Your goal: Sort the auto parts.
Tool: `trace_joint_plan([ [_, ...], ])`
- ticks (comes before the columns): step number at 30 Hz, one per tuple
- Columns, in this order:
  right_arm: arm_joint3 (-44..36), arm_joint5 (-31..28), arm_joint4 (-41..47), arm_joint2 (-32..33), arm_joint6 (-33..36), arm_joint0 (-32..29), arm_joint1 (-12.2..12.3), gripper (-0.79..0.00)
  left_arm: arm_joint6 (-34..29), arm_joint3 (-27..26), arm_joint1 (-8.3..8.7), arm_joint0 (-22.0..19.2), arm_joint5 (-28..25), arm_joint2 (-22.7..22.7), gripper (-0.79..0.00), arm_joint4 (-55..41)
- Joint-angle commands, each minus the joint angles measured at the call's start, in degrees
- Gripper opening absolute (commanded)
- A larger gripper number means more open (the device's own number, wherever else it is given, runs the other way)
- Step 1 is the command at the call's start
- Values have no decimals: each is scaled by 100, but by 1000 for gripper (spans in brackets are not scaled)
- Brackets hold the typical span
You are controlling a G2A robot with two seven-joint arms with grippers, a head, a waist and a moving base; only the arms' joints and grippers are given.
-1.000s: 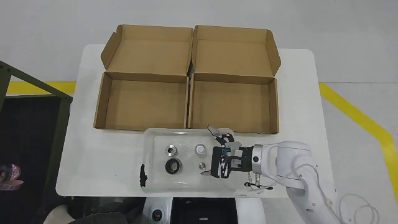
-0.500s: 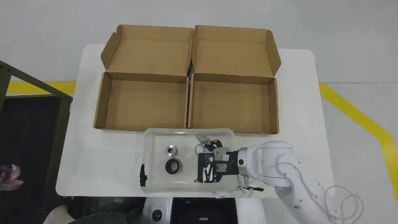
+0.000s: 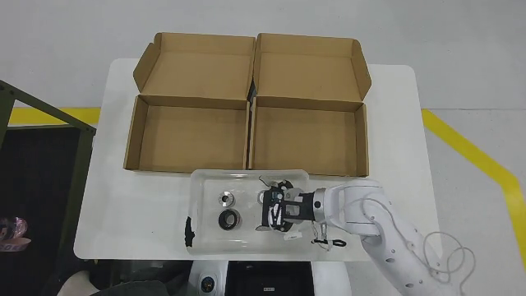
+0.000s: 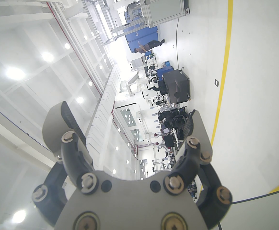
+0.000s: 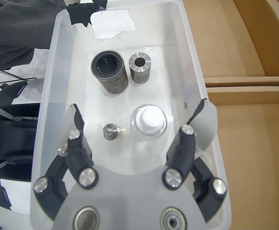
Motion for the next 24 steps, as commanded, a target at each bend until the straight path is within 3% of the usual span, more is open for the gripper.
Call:
trace_joint_plan([
  [1,58,26,15,-18,-10,35,4,-231,0,0,0,0,0,0,0,0],
  [8,186,185,-21,-71,-28,126,23,-394,0,0,0,0,0,0,0,0],
  [16,271,381,-243,-143,-122,159,43,-505,0,0,0,0,0,0,0,0],
  [22,239,338,-292,-167,-239,167,69,-785,0,0,0,0,0,0,0,0],
  [24,177,299,-285,-149,-286,153,83,-785,0,0,0,0,0,0,0,0],
])
